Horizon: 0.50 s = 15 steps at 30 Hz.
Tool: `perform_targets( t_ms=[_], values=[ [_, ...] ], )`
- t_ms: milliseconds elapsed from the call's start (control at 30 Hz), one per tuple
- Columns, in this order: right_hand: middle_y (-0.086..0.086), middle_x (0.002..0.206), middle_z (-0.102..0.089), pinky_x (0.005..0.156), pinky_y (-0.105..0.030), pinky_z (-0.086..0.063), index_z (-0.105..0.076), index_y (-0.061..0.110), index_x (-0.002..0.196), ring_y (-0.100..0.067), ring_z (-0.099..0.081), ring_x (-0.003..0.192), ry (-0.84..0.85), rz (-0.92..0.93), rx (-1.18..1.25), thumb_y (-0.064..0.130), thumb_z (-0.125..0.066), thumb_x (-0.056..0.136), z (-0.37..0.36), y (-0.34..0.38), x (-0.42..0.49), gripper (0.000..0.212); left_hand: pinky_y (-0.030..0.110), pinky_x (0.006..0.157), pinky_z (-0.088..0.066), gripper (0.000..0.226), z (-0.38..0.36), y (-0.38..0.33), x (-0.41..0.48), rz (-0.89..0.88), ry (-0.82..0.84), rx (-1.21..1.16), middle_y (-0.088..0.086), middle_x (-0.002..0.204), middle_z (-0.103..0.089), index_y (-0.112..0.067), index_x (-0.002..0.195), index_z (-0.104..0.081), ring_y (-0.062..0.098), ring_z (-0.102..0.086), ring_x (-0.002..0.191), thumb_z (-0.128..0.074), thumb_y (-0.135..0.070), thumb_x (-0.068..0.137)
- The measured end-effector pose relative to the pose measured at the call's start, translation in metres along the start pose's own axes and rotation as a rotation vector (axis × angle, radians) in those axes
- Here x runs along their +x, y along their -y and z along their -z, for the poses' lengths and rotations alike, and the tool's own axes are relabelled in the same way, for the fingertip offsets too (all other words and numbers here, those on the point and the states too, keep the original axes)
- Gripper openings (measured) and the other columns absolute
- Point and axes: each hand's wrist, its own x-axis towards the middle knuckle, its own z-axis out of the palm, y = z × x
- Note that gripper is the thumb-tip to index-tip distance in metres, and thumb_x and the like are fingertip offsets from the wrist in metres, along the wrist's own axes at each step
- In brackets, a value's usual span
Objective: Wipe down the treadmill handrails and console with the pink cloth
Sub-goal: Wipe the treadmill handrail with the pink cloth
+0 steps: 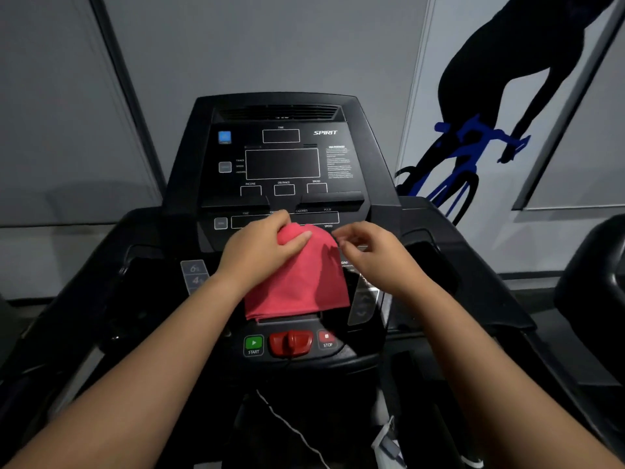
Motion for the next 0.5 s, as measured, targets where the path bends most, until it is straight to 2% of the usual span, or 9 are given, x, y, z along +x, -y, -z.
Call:
perform_targets(
  t_ms=[100, 200, 300, 400, 500],
  values=[
    [0.007, 0.115, -0.059, 0.096, -0.025, -0.046, -0.06, 0.025, 0.119, -0.003, -0.056, 0.106, 0.04, 0.064, 0.148, 0.026, -0.061, 0.091, -0.009, 0.004, -0.005, 0.028, 0.031, 0.056, -0.035, 0.035, 0.011, -0.011, -0.013, 0.037, -0.071, -0.107, -0.01, 0.066, -0.053, -0.024, 0.073, -0.044, 0.009, -0.051, 0.065, -0.057, -0.054, 0.086],
    [0.009, 0.123, -0.049, 0.103, -0.023, -0.037, -0.05, 0.028, 0.129, -0.002, -0.046, 0.118, 0.079, 0.226, 0.145, 0.039, -0.067, 0.084, -0.019, 0.012, -0.014, 0.05, 0.031, 0.058, -0.036, 0.035, 0.024, -0.024, -0.027, 0.049, -0.14, -0.194, -0.008, 0.063, -0.052, -0.023, 0.07, -0.043, 0.004, -0.049, 0.061, -0.062, -0.048, 0.085],
    [0.012, 0.129, -0.046, 0.107, -0.026, -0.034, -0.043, 0.033, 0.133, -0.001, -0.041, 0.124, 0.135, 0.255, 0.186, 0.059, -0.063, 0.074, -0.027, 0.021, -0.025, 0.067, 0.032, 0.06, -0.038, 0.037, 0.035, -0.038, -0.043, 0.05, -0.193, -0.25, -0.011, 0.063, -0.053, -0.02, 0.069, -0.044, 0.005, -0.048, 0.06, -0.065, -0.048, 0.084],
    [0.012, 0.132, -0.047, 0.106, -0.027, -0.037, -0.04, 0.032, 0.134, 0.002, -0.042, 0.124, 0.245, 0.251, 0.275, 0.057, -0.067, 0.074, -0.033, 0.031, -0.043, 0.071, 0.033, 0.06, -0.041, 0.037, 0.041, -0.045, -0.064, 0.063, -0.24, -0.301, -0.015, 0.063, -0.051, -0.023, 0.066, -0.042, 0.006, -0.045, 0.058, -0.062, -0.051, 0.08],
    [0.018, 0.122, -0.053, 0.098, -0.017, -0.04, -0.039, 0.037, 0.126, 0.007, -0.05, 0.114, 0.354, 0.257, 0.402, 0.038, -0.073, 0.079, -0.047, 0.041, -0.067, 0.059, 0.036, 0.06, -0.044, 0.035, 0.043, -0.045, -0.088, 0.122, -0.252, -0.301, -0.014, 0.064, -0.051, -0.023, 0.068, -0.044, 0.006, -0.047, 0.058, -0.064, -0.048, 0.083]
  ],
)
